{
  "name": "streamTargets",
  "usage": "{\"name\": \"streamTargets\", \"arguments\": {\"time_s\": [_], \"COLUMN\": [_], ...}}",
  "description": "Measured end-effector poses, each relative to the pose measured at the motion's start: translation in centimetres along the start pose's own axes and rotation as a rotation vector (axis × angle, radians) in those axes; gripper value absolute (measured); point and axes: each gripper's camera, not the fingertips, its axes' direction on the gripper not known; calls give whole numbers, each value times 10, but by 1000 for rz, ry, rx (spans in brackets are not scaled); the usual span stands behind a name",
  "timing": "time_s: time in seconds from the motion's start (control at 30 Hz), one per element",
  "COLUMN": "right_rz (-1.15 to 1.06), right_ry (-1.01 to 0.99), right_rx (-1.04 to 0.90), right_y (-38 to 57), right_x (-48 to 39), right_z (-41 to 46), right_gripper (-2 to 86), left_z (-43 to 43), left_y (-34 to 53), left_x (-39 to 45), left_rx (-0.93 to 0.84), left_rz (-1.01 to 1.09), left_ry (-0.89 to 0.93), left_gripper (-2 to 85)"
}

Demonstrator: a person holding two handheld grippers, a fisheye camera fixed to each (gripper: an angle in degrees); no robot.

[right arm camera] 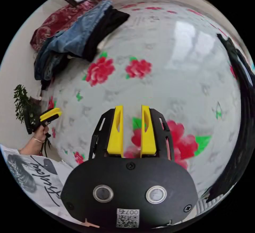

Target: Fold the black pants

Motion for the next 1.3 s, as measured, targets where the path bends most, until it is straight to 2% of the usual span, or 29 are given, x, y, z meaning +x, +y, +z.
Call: {"name": "streamTargets", "arguments": {"time_s": [0.13,0.2,0.3,0.37,0.4,0.47,0.53,0.67,0.77,0.87,0.93,1.0,1.1,1.13,1.2,1.3], "right_rz": [268,399,584,687,718,728,720,546,370,265,174,12,-244,-307,-555,-675], "right_ry": [186,389,587,570,480,318,296,230,40,-243,-279,-412,-594,-617,-529,-550], "right_rx": [90,200,223,123,56,21,45,89,115,133,102,6,-116,-127,-119,-92], "right_y": [84,123,160,178,188,198,199,194,197,202,205,204,201,201,205,205], "right_x": [101,152,218,261,283,298,290,232,169,97,42,-33,-128,-147,-212,-248], "right_z": [-52,-100,-135,-130,-118,-101,-93,-73,-61,-36,-15,13,30,30,16,-3], "right_gripper": [92,95,98,93,83,64,44,16,9,6,5,4,5,5,9,19], "left_z": [11,13,14,15,16,17,16,17,15,2,-5,-12,-23,-26,-48,-72], "left_y": [-3,-11,-16,-19,-22,-24,-23,-18,-13,3,15,34,64,71,103,142], "left_x": [33,44,44,42,41,39,32,24,22,30,37,43,35,32,5,-35], "left_rx": [-79,-94,-102,-113,-123,-129,-113,-79,-57,55,96,103,94,95,155,241], "left_rz": [95,131,123,121,131,133,95,43,-35,-26,3,72,145,153,126,50], "left_ry": [-60,-106,-114,-109,-110,-108,-90,-92,-83,127,242,375,465,467,414,285], "left_gripper": [70,59,55,53,53,52,51,40,17,15,37,71,104,107,106,111]}}
